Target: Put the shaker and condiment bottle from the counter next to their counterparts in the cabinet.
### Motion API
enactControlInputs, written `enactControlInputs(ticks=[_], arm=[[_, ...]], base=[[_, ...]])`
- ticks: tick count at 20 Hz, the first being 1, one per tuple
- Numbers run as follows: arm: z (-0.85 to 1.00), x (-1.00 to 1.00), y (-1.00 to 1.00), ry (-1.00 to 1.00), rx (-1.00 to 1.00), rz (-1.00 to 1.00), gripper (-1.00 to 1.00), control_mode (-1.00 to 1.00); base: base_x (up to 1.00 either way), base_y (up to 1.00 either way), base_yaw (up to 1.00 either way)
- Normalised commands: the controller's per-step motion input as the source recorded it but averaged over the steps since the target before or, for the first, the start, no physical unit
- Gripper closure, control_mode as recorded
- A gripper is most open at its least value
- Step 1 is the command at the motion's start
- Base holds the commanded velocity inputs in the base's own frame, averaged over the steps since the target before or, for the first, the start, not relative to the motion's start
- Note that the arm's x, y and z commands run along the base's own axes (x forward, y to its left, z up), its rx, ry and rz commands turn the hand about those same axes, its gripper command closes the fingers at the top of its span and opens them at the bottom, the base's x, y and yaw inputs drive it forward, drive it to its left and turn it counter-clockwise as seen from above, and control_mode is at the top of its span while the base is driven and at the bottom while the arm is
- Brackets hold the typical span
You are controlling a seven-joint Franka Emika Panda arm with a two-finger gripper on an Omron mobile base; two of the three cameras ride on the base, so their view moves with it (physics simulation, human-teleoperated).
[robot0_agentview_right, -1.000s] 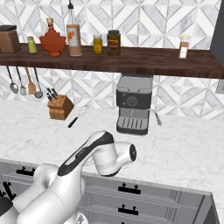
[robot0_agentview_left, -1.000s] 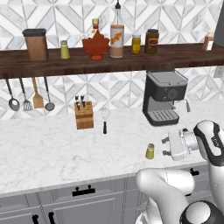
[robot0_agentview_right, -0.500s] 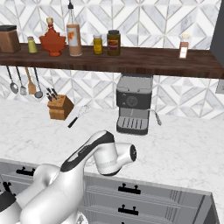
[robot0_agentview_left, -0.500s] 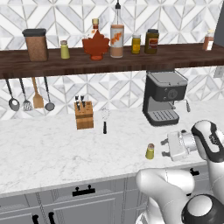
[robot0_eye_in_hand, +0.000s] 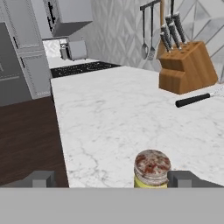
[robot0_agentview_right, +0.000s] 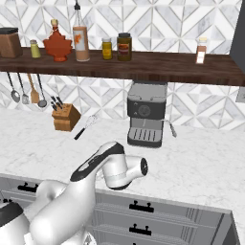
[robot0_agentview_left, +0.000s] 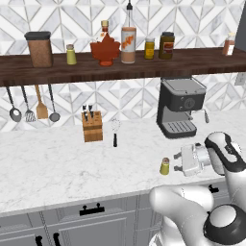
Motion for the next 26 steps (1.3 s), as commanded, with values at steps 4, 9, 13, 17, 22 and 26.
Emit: enactControlInputs(ticks=[4,9,13,17,22,26], arm=[[-0.12,0.18,0.0,0.03,0.0,0.0,-1.0,-1.0],[-0.1,0.17,0.0,0.01,0.0,0.0,-1.0,-1.0],[-0.09,0.16,0.0,0.0,0.0,0.0,-1.0,-1.0],[-0.08,0.1,0.0,0.0,0.0,0.0,-1.0,-1.0],[-0.09,0.09,0.0,0.0,0.0,0.0,-1.0,-1.0],[-0.12,0.05,0.0,0.0,0.0,0.0,-1.0,-1.0]], base=[[0.0,0.0,0.0],[0.0,0.0,0.0],[0.0,0.0,0.0],[0.0,0.0,0.0],[0.0,0.0,0.0],[0.0,0.0,0.0]])
